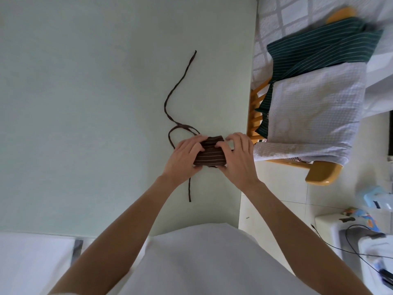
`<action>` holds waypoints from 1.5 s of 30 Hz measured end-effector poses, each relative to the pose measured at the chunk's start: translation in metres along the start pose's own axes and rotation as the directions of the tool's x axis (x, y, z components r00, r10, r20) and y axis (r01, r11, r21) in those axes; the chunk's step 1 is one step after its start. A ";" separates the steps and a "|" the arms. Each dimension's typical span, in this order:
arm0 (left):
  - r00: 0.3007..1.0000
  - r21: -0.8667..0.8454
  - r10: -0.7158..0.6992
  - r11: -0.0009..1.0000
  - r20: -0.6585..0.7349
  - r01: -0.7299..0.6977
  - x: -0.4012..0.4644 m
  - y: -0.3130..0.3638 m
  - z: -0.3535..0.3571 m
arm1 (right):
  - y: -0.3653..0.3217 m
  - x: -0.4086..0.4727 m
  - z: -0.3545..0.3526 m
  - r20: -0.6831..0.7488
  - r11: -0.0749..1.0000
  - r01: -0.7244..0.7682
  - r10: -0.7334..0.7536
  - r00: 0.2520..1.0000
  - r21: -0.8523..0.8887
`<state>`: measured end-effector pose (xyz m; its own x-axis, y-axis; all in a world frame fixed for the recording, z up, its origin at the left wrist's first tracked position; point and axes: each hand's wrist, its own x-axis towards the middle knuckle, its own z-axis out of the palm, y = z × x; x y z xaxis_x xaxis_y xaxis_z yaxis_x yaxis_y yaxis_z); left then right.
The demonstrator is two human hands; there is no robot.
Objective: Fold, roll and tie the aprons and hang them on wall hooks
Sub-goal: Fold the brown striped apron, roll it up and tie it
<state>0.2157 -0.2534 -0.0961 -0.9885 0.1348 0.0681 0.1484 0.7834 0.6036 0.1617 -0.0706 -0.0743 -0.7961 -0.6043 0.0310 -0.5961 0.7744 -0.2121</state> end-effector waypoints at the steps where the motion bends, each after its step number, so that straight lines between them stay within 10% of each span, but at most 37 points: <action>1: 0.999 -0.028 -0.006 1.000 0.035 0.007 -0.001 -0.002 0.001 | 0.003 -0.003 0.003 0.015 0.999 0.033 -0.034 0.999 0.041; 13: 0.897 -0.330 -0.223 0.874 0.380 0.357 0.023 -0.013 -0.021 | 0.008 0.014 0.002 0.181 0.828 -0.204 0.126 0.975 0.522; 19: 0.825 -0.628 -0.487 0.555 0.286 0.545 0.027 0.007 -0.045 | 0.001 0.022 -0.041 0.378 0.235 -0.560 0.532 0.758 0.794; 22: 0.818 -0.526 -0.559 0.659 0.137 0.538 0.012 0.017 -0.052 | 0.010 0.024 -0.054 0.415 0.018 -0.574 0.671 0.614 0.819; 25: 0.931 -0.124 -0.344 0.925 0.124 0.359 -0.006 0.025 -0.056 | 0.013 0.023 -0.056 0.435 -0.113 -0.547 0.745 0.505 0.829; 29: 0.994 0.162 0.008 0.986 0.111 -0.026 -0.018 0.037 -0.063 | 0.004 0.017 -0.057 0.049 0.577 -0.564 0.673 0.738 0.591; 31: 0.993 0.219 0.116 0.969 0.018 -0.117 -0.011 0.040 -0.080 | 0.008 0.012 -0.055 -0.073 0.917 -0.313 0.339 0.938 0.246; 33: 0.986 0.240 0.156 0.961 -0.059 -0.137 0.000 0.037 -0.100 | 0.013 0.008 -0.056 -0.015 0.997 0.021 -0.020 1.000 0.080; 36: 0.994 0.054 0.043 0.998 -0.100 -0.038 0.015 0.041 -0.127 | 0.004 0.003 -0.075 0.126 0.872 0.202 -0.285 0.950 0.447; 41: 0.959 -0.554 -0.282 0.800 -0.007 0.231 0.010 0.053 -0.123 | -0.017 -0.001 -0.111 0.074 0.435 -0.035 -0.073 0.995 0.900; 45: 0.922 -0.676 -0.366 0.649 0.125 0.349 -0.002 0.070 -0.101 | -0.035 -0.002 -0.126 0.219 0.154 -0.226 0.056 0.974 0.962</action>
<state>0.2250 -0.2601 0.0267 -0.9625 -0.0864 -0.2573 -0.2677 0.1452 0.9525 0.1709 -0.0727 0.0557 -0.7861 -0.5862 -0.1961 0.1879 0.0757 -0.9793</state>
